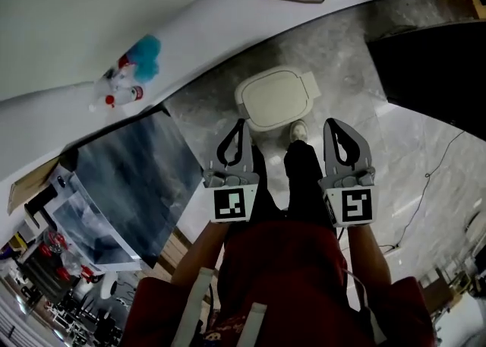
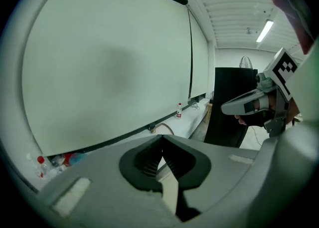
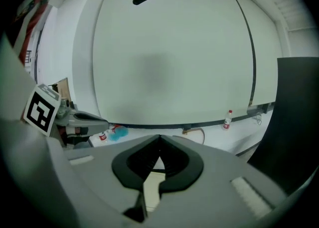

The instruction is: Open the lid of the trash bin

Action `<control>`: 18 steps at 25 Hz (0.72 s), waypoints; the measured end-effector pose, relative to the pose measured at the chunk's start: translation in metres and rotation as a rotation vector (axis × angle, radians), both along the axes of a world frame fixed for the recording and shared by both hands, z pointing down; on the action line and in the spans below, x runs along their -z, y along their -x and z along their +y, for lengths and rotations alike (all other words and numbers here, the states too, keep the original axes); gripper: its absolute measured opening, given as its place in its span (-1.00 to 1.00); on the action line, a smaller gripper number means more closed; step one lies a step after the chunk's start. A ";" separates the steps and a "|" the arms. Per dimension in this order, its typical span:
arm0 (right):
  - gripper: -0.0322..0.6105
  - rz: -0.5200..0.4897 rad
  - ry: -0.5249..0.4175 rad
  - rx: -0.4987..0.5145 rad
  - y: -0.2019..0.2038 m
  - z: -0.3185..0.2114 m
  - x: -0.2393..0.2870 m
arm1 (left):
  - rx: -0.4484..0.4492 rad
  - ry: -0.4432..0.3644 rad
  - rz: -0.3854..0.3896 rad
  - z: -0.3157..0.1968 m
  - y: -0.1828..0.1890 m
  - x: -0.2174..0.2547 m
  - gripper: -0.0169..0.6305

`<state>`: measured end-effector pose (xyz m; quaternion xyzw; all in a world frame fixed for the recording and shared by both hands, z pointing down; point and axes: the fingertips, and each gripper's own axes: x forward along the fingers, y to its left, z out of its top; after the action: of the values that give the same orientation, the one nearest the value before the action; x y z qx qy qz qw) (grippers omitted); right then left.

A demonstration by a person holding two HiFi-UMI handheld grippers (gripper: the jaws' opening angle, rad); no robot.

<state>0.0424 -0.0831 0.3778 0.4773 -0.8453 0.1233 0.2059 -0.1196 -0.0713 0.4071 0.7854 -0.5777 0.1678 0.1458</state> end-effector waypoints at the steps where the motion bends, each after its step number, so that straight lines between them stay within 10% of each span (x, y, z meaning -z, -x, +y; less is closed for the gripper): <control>1: -0.89 -0.002 0.004 0.002 0.006 0.000 -0.003 | -0.007 0.006 0.007 -0.001 0.001 -0.008 -0.93; 18: -0.89 0.086 0.189 0.036 0.029 0.038 -0.133 | -0.078 0.192 -0.073 0.027 0.027 -0.193 -0.93</control>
<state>0.0131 -0.0448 0.5103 0.4453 -0.8287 0.1783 0.2884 -0.1470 -0.0441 0.6000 0.7830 -0.5329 0.2563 0.1929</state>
